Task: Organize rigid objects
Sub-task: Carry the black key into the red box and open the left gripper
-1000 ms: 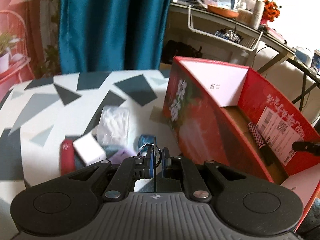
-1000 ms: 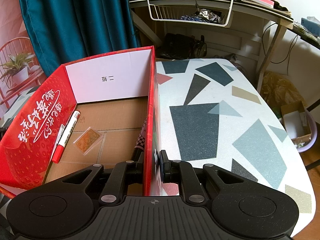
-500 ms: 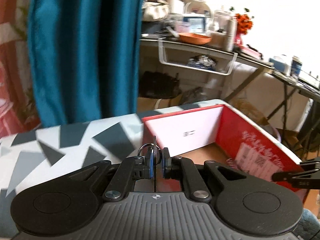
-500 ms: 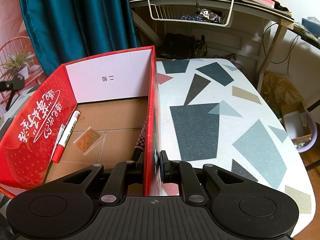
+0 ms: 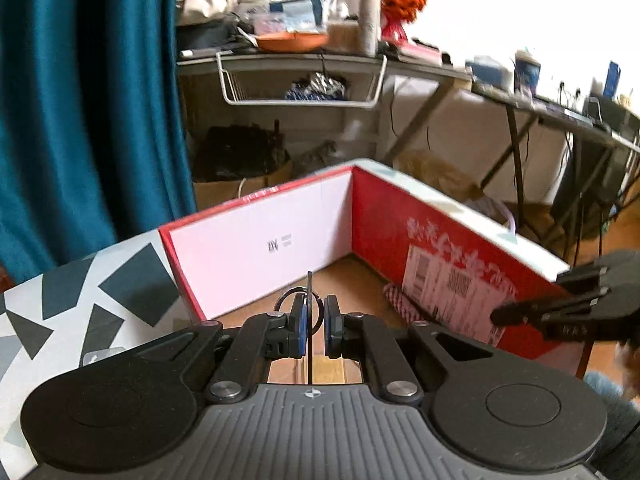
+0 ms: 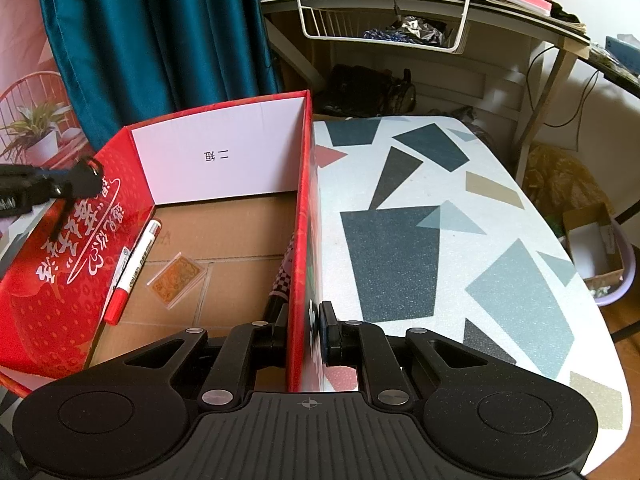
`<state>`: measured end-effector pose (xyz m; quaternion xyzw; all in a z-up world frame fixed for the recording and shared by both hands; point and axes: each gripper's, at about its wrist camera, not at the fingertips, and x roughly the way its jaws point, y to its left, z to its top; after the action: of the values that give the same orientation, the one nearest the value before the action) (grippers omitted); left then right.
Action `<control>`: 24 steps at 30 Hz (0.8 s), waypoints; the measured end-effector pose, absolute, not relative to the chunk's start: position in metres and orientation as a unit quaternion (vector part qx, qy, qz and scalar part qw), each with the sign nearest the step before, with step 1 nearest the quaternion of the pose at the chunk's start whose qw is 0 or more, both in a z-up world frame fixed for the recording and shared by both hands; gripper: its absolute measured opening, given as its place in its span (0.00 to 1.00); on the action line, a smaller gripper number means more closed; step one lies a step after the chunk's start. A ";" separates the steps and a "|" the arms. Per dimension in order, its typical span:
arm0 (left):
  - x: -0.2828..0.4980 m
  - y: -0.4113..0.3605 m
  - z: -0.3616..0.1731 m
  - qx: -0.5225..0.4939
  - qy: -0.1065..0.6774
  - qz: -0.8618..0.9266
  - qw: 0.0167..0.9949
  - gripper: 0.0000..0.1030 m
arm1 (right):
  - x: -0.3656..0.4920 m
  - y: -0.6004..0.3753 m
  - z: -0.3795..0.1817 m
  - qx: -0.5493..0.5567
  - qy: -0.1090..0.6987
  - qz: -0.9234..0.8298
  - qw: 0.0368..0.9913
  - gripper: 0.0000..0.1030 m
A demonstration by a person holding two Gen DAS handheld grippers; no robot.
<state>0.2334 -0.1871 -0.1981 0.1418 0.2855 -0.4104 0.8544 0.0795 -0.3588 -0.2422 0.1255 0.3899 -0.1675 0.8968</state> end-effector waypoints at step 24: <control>0.231 -0.180 -0.207 0.157 0.290 -0.419 0.846 0.54 | 0.080 -0.359 -0.242 0.127 0.391 -0.167 0.896 0.13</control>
<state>0.2311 -0.1800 -0.2073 0.1570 0.2901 -0.4189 0.8460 0.0796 -0.3589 -0.2422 0.1265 0.3906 -0.1674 0.8963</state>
